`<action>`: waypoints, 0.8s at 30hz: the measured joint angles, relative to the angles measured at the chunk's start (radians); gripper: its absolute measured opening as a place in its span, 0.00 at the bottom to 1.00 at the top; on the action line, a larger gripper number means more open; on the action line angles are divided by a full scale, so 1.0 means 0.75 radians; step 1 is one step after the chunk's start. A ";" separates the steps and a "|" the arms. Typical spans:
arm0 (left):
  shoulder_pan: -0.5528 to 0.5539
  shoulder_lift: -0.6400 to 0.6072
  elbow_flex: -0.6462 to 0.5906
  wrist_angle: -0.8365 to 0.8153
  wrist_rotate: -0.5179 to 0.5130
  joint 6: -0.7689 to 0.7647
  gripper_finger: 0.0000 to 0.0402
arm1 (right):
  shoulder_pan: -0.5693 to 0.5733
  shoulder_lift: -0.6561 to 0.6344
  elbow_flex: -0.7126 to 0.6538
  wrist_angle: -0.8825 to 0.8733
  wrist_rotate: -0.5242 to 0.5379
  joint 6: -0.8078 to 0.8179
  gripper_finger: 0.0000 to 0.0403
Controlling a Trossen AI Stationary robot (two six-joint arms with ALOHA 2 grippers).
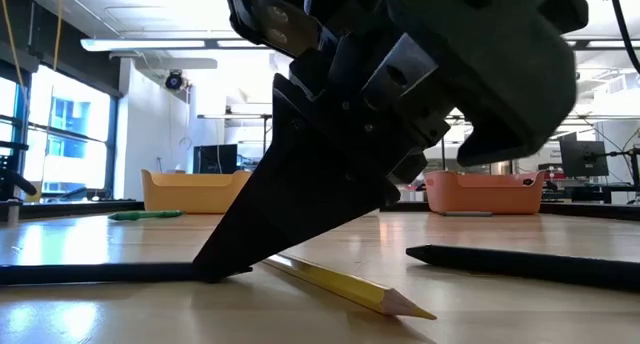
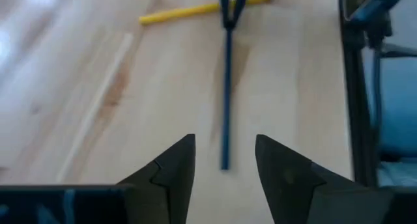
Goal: Sort crayons/erasers/pens/pencils in bins
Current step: Put the blue pencil into the orange bin
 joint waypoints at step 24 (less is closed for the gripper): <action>-0.154 -0.048 0.002 -0.143 -0.301 -0.219 0.40 | 0.055 -0.198 0.000 -0.057 0.187 -0.048 0.02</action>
